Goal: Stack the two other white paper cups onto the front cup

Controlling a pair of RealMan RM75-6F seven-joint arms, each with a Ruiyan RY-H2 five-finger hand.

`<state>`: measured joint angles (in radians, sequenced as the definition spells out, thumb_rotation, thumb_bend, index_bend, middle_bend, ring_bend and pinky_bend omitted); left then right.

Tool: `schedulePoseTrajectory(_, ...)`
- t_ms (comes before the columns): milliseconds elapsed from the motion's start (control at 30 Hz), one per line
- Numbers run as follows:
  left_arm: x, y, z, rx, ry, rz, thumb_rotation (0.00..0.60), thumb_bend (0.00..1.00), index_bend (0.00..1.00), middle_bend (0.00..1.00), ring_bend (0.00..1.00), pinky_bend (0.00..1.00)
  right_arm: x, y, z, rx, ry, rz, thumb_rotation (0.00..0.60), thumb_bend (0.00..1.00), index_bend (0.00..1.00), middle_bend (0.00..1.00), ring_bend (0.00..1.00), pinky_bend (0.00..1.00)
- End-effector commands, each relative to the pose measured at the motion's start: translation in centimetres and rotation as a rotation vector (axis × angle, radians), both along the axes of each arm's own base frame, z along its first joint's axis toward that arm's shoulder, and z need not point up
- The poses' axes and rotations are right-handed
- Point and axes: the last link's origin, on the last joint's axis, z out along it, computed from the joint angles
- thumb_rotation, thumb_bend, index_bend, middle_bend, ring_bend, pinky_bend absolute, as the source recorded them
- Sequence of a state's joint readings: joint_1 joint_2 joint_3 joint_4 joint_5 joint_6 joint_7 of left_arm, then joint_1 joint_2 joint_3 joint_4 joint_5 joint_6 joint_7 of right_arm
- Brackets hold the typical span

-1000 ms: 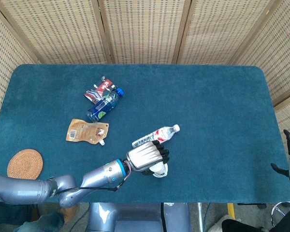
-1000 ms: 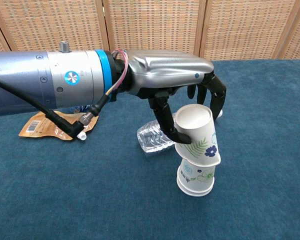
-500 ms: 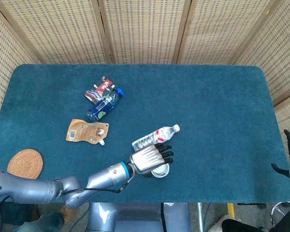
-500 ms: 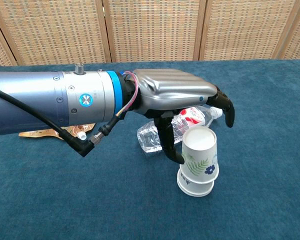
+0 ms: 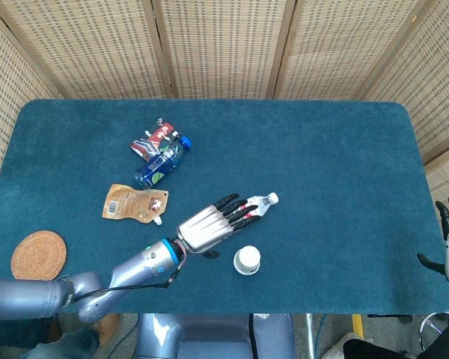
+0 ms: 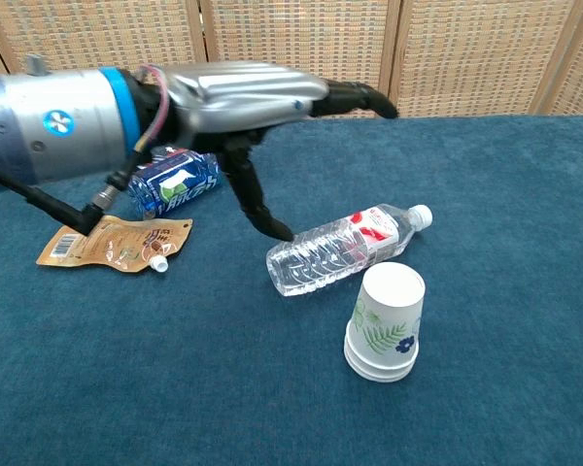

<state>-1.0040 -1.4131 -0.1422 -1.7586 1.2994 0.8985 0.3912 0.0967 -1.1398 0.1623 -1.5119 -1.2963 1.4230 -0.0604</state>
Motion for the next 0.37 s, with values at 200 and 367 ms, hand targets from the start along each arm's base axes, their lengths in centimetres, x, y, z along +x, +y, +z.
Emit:
schedulePoseTrajectory(200,-14.6,-1.7,8.9,0.358,-0.111,0.413,0.6,0.0,0.0,0.0,0.0,0.0,0.3,0.1,-0.4,0.014,0.001,0.011,0.6,0.0,0.0,0.0,0.0,0.0)
schedulePoseTrajectory(367,-19.2,-3.5,10.9,0.438,-0.158,0.526,0.6,0.0,0.0,0.0,0.0,0.0,0.4,0.0,-0.6,0.015,0.005,0.018,0.6,0.0,0.0,0.0,0.0,0.0)
